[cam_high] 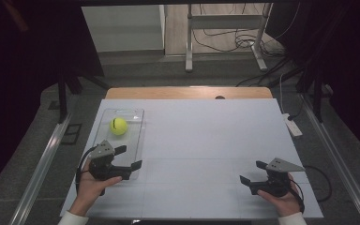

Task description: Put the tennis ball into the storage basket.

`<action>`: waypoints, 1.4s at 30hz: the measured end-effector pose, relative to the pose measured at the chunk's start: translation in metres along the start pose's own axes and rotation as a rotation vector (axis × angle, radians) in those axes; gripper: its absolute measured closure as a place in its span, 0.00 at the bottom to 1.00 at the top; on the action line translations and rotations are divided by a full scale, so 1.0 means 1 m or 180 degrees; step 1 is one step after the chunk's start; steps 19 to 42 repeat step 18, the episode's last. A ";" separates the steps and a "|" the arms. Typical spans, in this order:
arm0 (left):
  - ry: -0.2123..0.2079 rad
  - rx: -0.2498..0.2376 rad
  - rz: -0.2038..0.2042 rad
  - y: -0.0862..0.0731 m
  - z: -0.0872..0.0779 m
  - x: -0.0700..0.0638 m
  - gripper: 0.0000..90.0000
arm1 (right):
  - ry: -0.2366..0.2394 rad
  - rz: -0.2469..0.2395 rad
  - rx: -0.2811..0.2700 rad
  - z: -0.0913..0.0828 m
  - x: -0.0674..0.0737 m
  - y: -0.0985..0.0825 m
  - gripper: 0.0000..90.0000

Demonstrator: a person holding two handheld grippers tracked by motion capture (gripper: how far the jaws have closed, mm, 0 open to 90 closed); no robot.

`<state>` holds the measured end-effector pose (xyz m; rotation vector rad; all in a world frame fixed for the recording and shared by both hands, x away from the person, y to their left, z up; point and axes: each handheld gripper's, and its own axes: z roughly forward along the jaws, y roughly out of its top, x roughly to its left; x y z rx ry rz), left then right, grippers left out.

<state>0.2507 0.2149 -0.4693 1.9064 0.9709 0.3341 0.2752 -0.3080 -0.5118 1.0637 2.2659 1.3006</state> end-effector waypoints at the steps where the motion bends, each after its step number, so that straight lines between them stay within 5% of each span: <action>1: -0.0014 -0.0014 0.0004 -0.001 -0.001 -0.001 0.15 | -0.0001 0.0002 -0.0003 0.000 0.000 0.000 0.09; 42: -0.0012 -0.0039 -0.0015 -0.008 0.000 -0.007 0.15 | 0.0030 0.0027 -0.0047 0.000 0.000 0.001 0.09</action>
